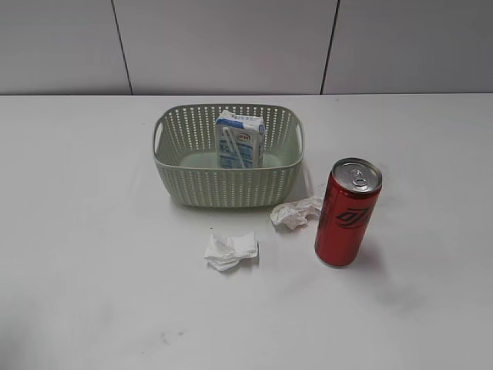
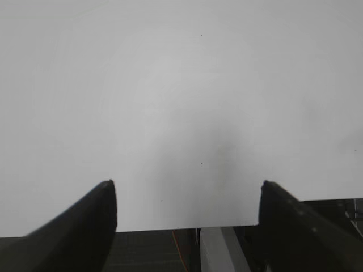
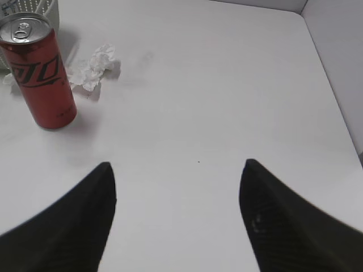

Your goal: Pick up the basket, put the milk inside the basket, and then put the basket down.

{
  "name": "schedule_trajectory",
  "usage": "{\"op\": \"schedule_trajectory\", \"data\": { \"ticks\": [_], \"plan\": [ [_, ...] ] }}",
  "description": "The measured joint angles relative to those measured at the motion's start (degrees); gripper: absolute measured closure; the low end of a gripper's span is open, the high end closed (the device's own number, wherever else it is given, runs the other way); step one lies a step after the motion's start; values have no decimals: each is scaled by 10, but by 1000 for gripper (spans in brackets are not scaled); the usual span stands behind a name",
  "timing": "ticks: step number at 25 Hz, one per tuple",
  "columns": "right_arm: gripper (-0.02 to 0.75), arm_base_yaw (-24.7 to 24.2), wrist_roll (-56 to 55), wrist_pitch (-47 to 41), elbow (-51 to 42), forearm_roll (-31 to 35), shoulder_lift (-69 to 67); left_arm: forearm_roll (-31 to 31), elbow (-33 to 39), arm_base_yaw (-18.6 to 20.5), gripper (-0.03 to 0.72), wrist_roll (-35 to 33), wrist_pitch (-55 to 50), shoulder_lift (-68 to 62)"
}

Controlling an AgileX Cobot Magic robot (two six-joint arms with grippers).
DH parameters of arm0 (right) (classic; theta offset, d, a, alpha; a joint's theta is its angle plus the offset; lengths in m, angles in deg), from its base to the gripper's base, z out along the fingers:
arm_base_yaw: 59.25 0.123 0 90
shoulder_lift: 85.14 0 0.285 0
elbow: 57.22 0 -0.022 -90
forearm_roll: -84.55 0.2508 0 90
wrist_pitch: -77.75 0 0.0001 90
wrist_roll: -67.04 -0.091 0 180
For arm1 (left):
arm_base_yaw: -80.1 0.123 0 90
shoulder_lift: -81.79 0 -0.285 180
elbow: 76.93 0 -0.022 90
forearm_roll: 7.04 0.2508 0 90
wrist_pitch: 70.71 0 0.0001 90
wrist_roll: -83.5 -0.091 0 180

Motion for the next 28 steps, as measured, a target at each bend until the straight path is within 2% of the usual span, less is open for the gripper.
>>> {"op": "schedule_trajectory", "data": {
  "ticks": [8, 13, 28],
  "plan": [
    [201, 0, 0, 0, 0, 0, 0, 0, 98, 0, 99, 0, 28, 160],
    [201, 0, 0, 0, 0, 0, 0, 1, 134, 0, 99, 0, 42, 253],
    [201, 0, 0, 0, 0, 0, 0, 1, 156, 0, 99, 0, 79, 463]
  ]
}}
